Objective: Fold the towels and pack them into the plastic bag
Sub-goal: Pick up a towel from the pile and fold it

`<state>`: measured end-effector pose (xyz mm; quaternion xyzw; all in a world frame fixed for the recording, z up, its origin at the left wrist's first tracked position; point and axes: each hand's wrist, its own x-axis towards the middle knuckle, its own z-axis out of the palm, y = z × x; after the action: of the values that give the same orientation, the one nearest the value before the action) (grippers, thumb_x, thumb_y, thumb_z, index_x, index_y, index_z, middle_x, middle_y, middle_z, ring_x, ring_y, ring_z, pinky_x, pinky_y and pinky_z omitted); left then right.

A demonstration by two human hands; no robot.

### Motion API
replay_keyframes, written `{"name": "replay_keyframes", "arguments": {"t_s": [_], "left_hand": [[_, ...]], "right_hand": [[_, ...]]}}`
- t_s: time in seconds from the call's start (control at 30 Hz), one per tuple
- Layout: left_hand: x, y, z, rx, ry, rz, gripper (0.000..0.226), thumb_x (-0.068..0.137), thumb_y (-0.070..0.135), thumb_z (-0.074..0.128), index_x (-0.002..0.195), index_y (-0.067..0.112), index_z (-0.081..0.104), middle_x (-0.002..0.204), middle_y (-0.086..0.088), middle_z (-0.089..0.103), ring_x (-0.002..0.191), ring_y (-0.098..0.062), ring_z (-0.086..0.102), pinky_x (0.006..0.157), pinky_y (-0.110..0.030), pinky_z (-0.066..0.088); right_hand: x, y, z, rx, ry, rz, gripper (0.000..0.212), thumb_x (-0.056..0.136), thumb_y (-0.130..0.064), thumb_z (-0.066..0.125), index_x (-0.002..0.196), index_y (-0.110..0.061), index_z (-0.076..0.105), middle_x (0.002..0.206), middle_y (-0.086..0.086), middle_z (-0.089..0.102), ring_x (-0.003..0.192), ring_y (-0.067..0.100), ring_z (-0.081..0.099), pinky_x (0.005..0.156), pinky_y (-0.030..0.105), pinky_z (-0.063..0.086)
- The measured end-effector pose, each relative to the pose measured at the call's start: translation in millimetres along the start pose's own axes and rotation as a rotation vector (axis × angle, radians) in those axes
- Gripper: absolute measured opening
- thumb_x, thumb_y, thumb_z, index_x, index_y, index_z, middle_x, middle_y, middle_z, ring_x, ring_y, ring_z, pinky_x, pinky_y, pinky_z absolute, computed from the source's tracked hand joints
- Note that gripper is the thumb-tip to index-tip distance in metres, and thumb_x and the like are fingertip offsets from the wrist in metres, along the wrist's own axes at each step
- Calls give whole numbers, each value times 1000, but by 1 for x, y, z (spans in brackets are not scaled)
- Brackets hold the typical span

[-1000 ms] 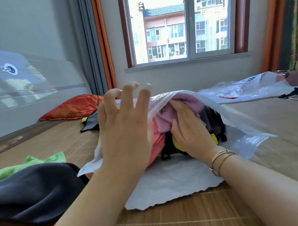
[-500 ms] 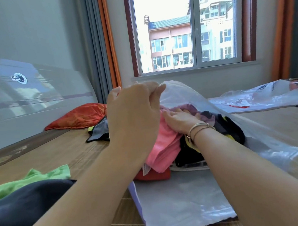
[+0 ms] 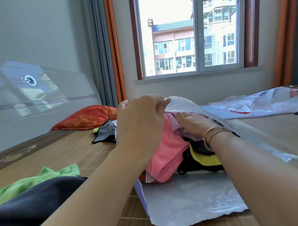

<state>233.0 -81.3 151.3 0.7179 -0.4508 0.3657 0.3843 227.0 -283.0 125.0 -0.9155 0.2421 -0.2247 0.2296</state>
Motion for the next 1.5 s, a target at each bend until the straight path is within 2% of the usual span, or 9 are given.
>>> {"name": "replay_keyframes", "arguments": {"t_s": [0.2,0.33,0.47,0.73,1.0,1.1,1.23,1.4,1.5], "left_hand": [[-8,12,-22,58,-162,-106,32,95,48,51,110,28,71,107,8,72,107,-13,63,104,-47,37],[-29,22,-69,214,-312,-166,37,96,49,49,123,28,63,123,7,66,121,-15,55,113,-44,24],[-61,21,-136,245,-314,-236,31,97,39,50,123,28,63,122,6,66,119,-18,56,110,-47,31],[-134,-34,-232,259,-303,-524,21,94,30,55,108,26,70,119,0,67,117,-25,57,101,-42,42],[-117,-150,-212,193,-252,-587,26,95,34,51,116,28,66,124,2,65,119,-22,56,102,-41,42],[-111,-205,-164,284,-424,-627,50,94,54,45,140,34,44,147,0,45,136,-28,38,112,-46,29],[-134,-274,-100,317,-744,-725,76,85,78,22,151,44,6,162,9,-3,149,-29,-7,118,-54,-4],[-105,-356,-57,410,-803,-718,74,86,76,9,151,44,-4,162,10,-10,148,-25,-17,115,-54,-12],[-92,-384,-28,425,-781,-689,71,87,75,7,151,45,-4,162,10,-8,148,-24,-17,115,-53,-14]], "right_hand": [[-77,-16,3,-239,36,-52,48,97,-40,27,137,-18,42,144,12,44,132,26,40,107,46,31],[-157,-42,-9,-330,-48,-209,31,96,-30,35,114,-10,51,121,12,54,112,29,51,88,39,43],[-230,-78,-33,-362,-1,-360,19,94,-26,42,85,-11,48,87,3,52,79,23,48,64,33,37],[-284,-174,-17,-174,46,-567,16,87,-18,47,81,-10,59,75,5,62,66,21,57,63,37,50],[-160,-246,115,-27,-152,-321,31,94,-12,43,118,-3,61,119,16,62,111,32,57,88,33,44],[-78,-252,180,-65,-155,-224,30,94,-12,42,115,1,58,120,23,58,111,37,54,87,36,44],[14,-245,236,-189,-191,-156,34,99,-7,34,124,4,55,134,24,45,128,35,38,107,39,35],[112,-217,281,-221,-103,-10,44,100,-21,35,138,-3,45,158,18,9,139,38,25,110,40,28],[151,-202,298,-204,-91,6,43,102,-22,31,138,-5,47,159,19,8,142,38,22,110,41,26]]}}
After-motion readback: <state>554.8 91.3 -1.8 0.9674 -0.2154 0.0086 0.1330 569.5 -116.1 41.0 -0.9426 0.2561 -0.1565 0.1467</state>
